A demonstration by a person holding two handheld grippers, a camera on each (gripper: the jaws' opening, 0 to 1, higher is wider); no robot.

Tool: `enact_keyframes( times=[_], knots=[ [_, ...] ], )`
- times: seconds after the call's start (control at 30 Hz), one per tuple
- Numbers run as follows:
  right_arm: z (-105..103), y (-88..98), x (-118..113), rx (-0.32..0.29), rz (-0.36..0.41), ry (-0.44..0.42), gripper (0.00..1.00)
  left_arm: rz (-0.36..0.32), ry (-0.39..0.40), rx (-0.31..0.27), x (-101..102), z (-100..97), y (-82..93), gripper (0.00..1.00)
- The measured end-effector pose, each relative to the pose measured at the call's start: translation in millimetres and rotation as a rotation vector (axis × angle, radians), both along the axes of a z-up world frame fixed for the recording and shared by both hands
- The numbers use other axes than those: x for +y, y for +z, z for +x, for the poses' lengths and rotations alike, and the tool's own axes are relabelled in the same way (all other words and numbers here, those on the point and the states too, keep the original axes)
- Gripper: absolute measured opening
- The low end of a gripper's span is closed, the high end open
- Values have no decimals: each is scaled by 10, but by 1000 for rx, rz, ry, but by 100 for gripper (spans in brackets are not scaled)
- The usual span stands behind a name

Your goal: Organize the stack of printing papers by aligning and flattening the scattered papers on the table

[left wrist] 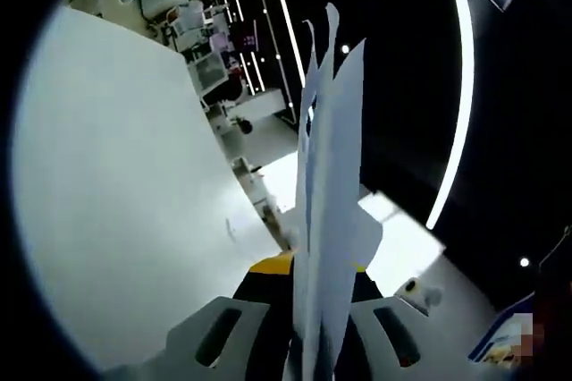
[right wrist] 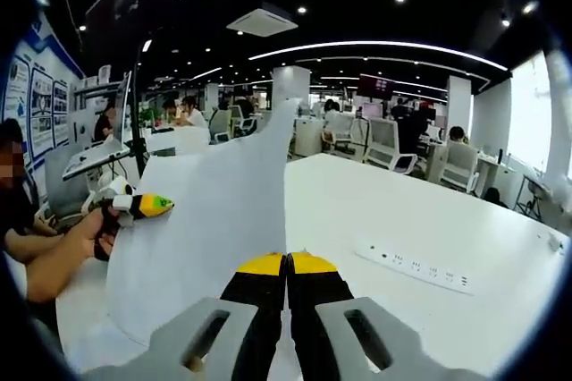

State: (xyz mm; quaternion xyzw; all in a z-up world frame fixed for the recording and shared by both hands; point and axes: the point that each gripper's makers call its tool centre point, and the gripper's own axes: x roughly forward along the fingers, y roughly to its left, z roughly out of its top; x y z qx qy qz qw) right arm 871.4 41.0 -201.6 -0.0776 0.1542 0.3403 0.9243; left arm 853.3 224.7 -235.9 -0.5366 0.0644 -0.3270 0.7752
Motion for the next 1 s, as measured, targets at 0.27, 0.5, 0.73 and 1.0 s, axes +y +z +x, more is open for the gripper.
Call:
enact_keyframes(
  times=[0.27, 0.5, 0.73, 1.0],
  knots=[
    [32, -51, -40, 10, -9, -7, 0, -4, 0, 1, -2, -2, -8, 14],
    [-7, -38, 38, 0, -6, 16, 0, 2, -3, -7, -15, -2, 8, 14],
    [-54, -22, 119, -3, 4, 46, 0, 7, -5, -2, -29, -3, -15, 14],
    [-87, -64, 212, 6, 1, 71, 0, 18, -14, -1, -57, -5, -28, 14]
  ],
)
